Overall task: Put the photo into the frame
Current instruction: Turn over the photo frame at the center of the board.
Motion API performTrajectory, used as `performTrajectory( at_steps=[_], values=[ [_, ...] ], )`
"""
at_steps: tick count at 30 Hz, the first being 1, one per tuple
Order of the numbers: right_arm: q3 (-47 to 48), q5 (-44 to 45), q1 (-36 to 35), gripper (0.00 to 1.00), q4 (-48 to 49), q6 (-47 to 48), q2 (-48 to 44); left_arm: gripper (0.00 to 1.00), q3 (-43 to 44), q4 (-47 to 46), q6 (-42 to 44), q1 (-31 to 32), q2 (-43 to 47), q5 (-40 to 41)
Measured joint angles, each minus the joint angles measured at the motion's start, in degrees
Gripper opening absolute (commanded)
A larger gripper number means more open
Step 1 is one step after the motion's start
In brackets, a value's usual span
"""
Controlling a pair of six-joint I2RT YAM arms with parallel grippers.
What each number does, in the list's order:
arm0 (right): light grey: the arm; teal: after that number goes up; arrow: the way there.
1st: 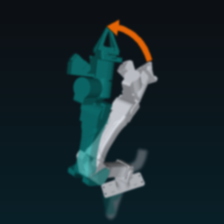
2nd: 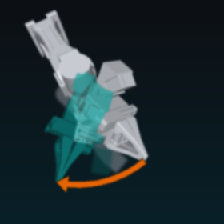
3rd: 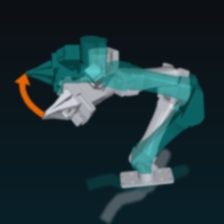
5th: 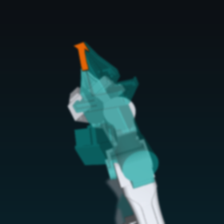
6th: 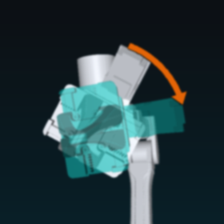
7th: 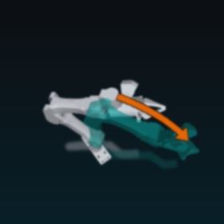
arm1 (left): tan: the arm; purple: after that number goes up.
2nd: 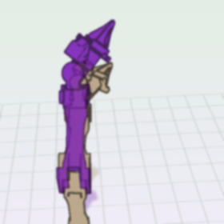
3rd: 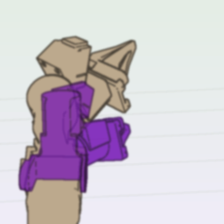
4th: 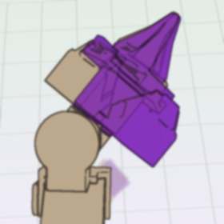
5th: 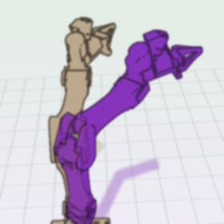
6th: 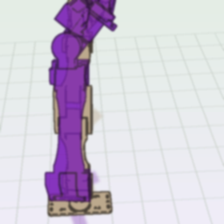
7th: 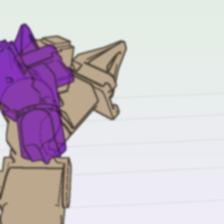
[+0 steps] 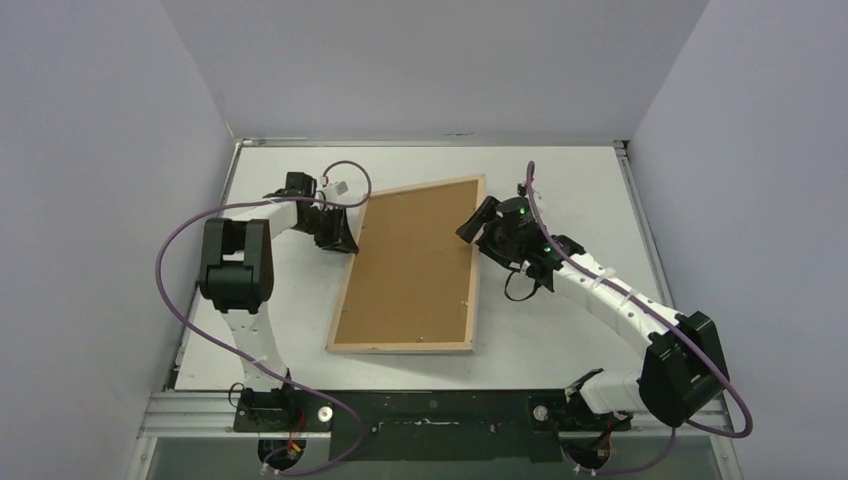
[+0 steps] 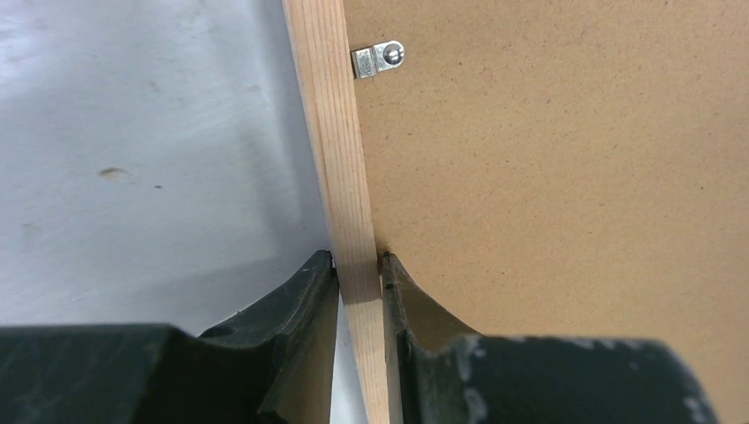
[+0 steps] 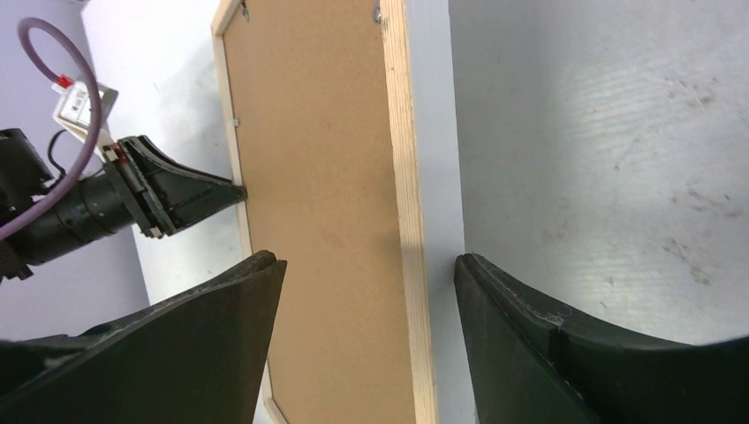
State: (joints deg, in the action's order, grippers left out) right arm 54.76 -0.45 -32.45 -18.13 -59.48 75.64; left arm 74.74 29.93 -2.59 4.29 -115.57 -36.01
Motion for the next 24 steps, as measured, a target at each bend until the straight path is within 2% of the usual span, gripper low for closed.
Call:
performTrajectory(
  at_steps=[4, 9, 12, 14, 17, 20, 24],
  values=[
    [0.57, 1.57, -1.01, 0.69, 3.93, -0.9, 1.44, 0.0, -0.2, -1.25, -0.02, -0.81, 0.5, 1.31],
    [5.77, 3.78, -3.04, 0.69, 7.17, -1.09, 3.8, 0.0, -0.2, -2.8, 0.0, -1.68, 0.98, 3.19],
    [10.36, 3.08, -4.94, 0.69, 14.56, -2.47, 4.98, 0.0, -0.2, -4.13, 0.04, -2.03, 1.14, 4.33],
    [14.1, -1.88, -7.3, 0.69, 23.58, -5.31, 6.56, 0.0, -0.42, -5.14, -0.33, -1.9, 1.01, 3.21],
    [18.43, -12.24, -14.62, 0.69, 34.88, -9.07, 10.27, 0.0, -1.33, -5.73, -1.99, 0.85, -0.39, -2.97],
    [19.02, -19.61, -18.75, 0.69, 38.21, -11.15, 12.11, 0.0, -2.51, -5.38, -3.17, 4.09, -1.44, -7.56],
    [18.93, -23.17, -18.18, 0.69, 38.99, -12.41, 14.34, 0.0, -3.98, -4.57, -4.31, 5.66, -1.92, -11.54]
  ],
)
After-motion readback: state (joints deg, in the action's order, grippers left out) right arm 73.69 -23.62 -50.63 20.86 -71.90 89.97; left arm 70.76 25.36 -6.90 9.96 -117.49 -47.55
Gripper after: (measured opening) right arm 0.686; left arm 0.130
